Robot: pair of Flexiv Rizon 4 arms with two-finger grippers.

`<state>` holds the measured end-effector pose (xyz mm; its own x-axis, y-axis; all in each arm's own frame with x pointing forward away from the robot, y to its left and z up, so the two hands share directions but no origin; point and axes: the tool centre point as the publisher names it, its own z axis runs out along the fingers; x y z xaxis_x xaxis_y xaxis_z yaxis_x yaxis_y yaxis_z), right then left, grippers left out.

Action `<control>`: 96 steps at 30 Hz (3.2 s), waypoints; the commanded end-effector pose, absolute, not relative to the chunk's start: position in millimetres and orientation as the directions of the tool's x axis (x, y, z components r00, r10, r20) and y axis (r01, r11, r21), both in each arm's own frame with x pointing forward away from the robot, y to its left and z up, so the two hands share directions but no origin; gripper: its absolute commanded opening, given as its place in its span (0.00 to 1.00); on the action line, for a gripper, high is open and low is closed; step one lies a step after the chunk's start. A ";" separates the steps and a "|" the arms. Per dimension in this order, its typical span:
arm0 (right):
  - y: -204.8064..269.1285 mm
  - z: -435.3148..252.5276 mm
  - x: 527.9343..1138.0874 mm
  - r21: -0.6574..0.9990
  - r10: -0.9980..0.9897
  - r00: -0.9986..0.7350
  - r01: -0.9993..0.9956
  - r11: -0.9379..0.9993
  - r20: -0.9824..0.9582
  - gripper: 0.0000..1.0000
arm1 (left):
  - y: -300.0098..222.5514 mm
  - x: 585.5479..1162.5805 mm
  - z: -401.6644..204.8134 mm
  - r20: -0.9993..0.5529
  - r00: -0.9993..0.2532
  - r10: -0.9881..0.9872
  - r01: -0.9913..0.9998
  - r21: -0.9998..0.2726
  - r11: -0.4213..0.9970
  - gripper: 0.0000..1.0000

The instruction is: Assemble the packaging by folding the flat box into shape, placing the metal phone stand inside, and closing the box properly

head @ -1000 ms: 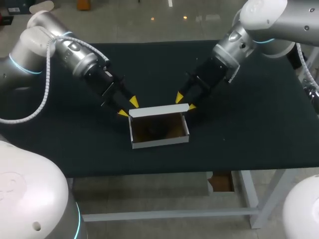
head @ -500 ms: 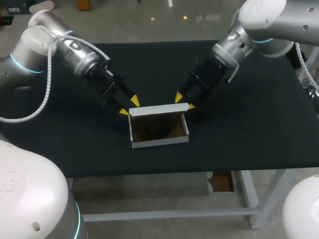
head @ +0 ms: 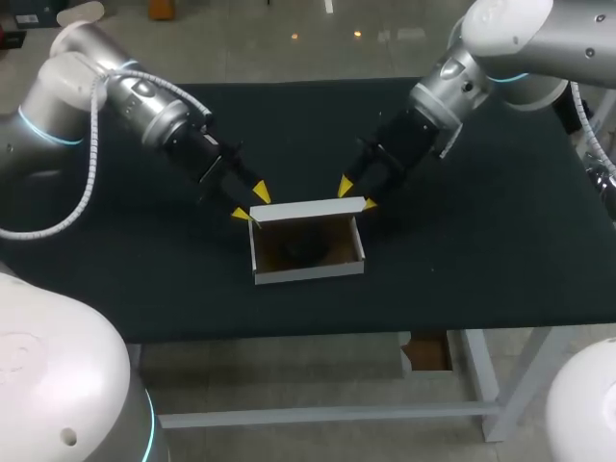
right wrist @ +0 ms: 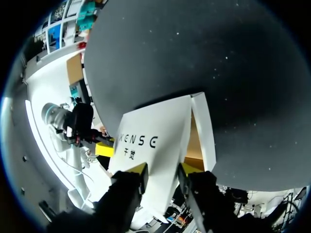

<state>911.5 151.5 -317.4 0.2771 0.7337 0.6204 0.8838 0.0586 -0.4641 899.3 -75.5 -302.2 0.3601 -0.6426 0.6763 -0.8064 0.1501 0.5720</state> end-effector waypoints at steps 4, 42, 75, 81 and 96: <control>160.2 -317.6 912.3 -0.464 0.734 0.278 0.884 0.057 0.620 0.43 | -82.3 897.1 -301.0 0.680 0.368 -0.634 -0.812 0.567 0.137 0.44; 163.5 -318.8 912.2 -0.453 0.735 0.279 0.891 0.042 0.618 0.41 | -77.4 898.3 -305.0 0.682 0.421 -0.597 -0.788 0.601 0.131 0.44; 163.1 -325.1 905.4 -0.441 0.733 0.279 0.897 0.032 0.620 0.41 | -79.2 897.8 -310.2 0.690 0.418 -0.590 -0.794 0.594 0.132 0.39; 162.9 -330.9 902.2 -0.443 0.733 0.282 0.896 0.030 0.619 0.41 | -80.1 895.4 -315.3 0.693 0.414 -0.590 -0.796 0.590 0.135 0.40; 162.3 -343.1 898.0 -0.453 0.737 0.294 0.891 0.018 0.608 0.42 | -77.5 887.9 -324.4 0.699 0.406 -0.588 -0.812 0.571 0.119 0.40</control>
